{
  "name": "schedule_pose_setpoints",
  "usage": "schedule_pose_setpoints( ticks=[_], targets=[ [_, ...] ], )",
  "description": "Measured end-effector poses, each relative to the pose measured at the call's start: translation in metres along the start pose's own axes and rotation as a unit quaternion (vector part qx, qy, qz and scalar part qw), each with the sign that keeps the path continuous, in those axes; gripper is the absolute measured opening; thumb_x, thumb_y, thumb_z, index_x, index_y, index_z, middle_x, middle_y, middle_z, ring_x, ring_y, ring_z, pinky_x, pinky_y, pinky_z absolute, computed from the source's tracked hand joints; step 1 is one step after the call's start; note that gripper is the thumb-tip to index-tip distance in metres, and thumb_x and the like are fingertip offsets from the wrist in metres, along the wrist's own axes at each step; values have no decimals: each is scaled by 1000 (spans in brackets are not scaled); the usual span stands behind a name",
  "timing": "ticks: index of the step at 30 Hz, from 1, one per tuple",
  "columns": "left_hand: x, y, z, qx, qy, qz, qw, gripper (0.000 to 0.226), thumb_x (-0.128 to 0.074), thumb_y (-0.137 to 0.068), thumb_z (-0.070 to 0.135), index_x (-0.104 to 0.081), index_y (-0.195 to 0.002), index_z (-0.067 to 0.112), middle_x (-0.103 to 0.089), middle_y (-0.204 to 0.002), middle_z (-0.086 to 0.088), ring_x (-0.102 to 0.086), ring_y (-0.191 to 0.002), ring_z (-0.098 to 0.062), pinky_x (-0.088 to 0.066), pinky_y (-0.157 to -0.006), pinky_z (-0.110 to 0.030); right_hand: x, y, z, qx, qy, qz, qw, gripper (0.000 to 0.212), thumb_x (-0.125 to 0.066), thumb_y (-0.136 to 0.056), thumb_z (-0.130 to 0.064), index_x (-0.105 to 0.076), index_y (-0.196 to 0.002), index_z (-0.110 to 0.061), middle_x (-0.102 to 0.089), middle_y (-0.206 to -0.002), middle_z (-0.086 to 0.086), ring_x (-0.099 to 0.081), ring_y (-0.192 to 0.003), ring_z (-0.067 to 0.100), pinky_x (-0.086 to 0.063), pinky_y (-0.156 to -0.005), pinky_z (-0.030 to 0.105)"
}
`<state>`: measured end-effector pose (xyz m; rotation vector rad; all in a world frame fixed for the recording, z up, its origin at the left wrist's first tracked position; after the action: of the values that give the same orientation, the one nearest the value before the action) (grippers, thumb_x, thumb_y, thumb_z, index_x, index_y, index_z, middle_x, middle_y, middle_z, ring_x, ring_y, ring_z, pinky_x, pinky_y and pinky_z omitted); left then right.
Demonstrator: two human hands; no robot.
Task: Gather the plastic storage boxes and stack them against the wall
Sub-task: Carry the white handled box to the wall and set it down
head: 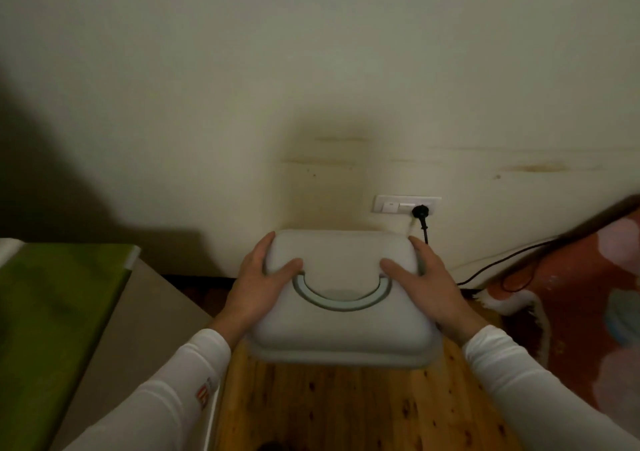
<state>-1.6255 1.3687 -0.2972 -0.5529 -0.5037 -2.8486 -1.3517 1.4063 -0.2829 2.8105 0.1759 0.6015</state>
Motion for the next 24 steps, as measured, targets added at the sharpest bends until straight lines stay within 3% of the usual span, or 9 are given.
schedule_pose_setpoints(
  ticks=[6,10,13,16,19,22,24],
  targets=[
    [-39,-60,-85,-4,-4,8,1000,78,-70,-84,45,-32,-150,32,-36,-154,-1,-38,-137,-22,-34,-113,-46,-42,-58,89,2,13,12,1000,75,-70,-73,-59,-42,-137,-34,-51,-135,0,-54,-115,19,-47,-97,43],
    [-63,-93,-141,-7,-17,9,1000,76,-70,-85,46,-32,-150,34,-36,-154,-1,-38,-138,-22,-33,-113,-44,-70,-82,146,8,10,23,1000,63,-70,-75,-59,-44,-130,-44,-52,-131,-7,-55,-109,10,-48,-87,31],
    [-80,-116,-184,-3,-20,3,1000,76,-69,-85,45,-31,-150,34,-35,-154,-1,-38,-138,-22,-33,-114,-44,-94,-104,189,-3,17,31,999,68,-71,-76,-54,-43,-136,-36,-50,-134,-1,-52,-116,18,-46,-97,40],
    [-94,-133,-221,-4,-18,13,1000,76,-70,-85,44,-32,-149,35,-37,-153,-1,-39,-137,-22,-35,-113,-44,-113,-121,218,15,12,29,999,48,-71,-77,-52,-47,-118,-49,-54,-127,-4,-56,-107,11,-48,-88,31],
    [-108,-153,-259,-10,-16,14,1000,76,-71,-84,42,-33,-149,34,-37,-153,-3,-40,-136,-22,-35,-112,-45,-131,-139,256,4,25,27,999,65,-70,-76,-56,-43,-132,-41,-50,-134,-3,-52,-116,17,-46,-98,42],
    [-122,-172,-291,-15,-16,12,1000,77,-72,-83,44,-33,-149,34,-37,-152,-2,-40,-135,-22,-36,-112,-45,-145,-153,284,11,26,38,999,58,-70,-74,-57,-45,-126,-46,-52,-133,-3,-55,-111,14,-47,-93,38],
    [-132,-182,-312,-18,-13,14,1000,77,-72,-83,44,-33,-149,34,-37,-152,-3,-40,-135,-21,-36,-112,-44,-155,-163,305,12,30,40,999,66,-70,-75,-55,-43,-133,-38,-50,-135,-1,-53,-116,18,-46,-97,42]
  ],
)
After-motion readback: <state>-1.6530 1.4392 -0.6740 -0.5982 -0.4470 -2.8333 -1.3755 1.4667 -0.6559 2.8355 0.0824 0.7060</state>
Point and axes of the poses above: each hand's wrist, its own y-axis away from the middle knuckle, its own x-axis out of the back of the hand, z = x × y, the point moved 3 cm from there along -y, towards the middle knuckle
